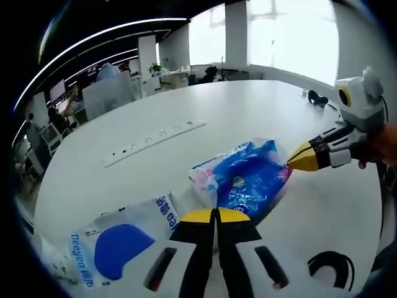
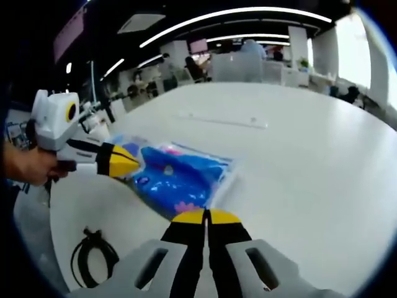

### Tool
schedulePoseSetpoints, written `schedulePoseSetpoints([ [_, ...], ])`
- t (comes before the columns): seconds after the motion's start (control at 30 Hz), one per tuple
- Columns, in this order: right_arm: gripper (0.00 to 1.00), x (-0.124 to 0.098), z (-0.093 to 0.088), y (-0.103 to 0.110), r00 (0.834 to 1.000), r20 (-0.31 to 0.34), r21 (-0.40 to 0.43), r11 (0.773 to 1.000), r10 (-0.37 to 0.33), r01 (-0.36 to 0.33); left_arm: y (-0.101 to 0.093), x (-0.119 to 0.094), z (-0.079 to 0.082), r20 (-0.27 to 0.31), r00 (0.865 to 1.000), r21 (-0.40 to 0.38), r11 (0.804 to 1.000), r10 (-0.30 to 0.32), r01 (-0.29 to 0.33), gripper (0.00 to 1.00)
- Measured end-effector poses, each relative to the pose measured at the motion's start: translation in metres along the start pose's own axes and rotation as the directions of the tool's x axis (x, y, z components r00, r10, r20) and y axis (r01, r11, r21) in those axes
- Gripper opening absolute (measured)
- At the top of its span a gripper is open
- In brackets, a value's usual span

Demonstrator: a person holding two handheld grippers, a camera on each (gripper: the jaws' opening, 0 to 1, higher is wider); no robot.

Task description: Arrange the tabletop items into an orderly group along one side of the table until the central work area is clear of visible clutter.

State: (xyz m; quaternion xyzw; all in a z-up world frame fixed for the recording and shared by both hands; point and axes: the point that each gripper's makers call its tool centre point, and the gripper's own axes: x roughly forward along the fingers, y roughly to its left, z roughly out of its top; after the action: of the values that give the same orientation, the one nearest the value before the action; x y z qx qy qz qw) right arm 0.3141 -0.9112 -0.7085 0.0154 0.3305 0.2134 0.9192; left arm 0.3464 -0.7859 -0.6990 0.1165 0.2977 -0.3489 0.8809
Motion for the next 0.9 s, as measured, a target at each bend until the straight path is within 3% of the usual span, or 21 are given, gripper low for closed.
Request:
schedulePoseSetpoints([
  [0.37,0.00,0.004,-0.007,0.008,0.999,-0.025,-0.006,1.000,0.022,-0.022,0.003,-0.002,-0.010,-0.021,1.000,0.010,1.000,0.007,-0.007,0.00],
  [0.63,0.00,0.010,-0.013,0.012,0.998,-0.057,-0.009,0.999,0.030,-0.031,0.004,0.000,-0.022,-0.068,0.998,-0.002,1.000,0.005,-0.005,0.00],
  [0.9,0.00,0.010,-0.019,0.012,0.997,-0.073,0.004,1.000,0.027,-0.027,0.005,0.003,-0.022,-0.075,0.997,0.012,1.000,0.006,-0.005,0.01],
])
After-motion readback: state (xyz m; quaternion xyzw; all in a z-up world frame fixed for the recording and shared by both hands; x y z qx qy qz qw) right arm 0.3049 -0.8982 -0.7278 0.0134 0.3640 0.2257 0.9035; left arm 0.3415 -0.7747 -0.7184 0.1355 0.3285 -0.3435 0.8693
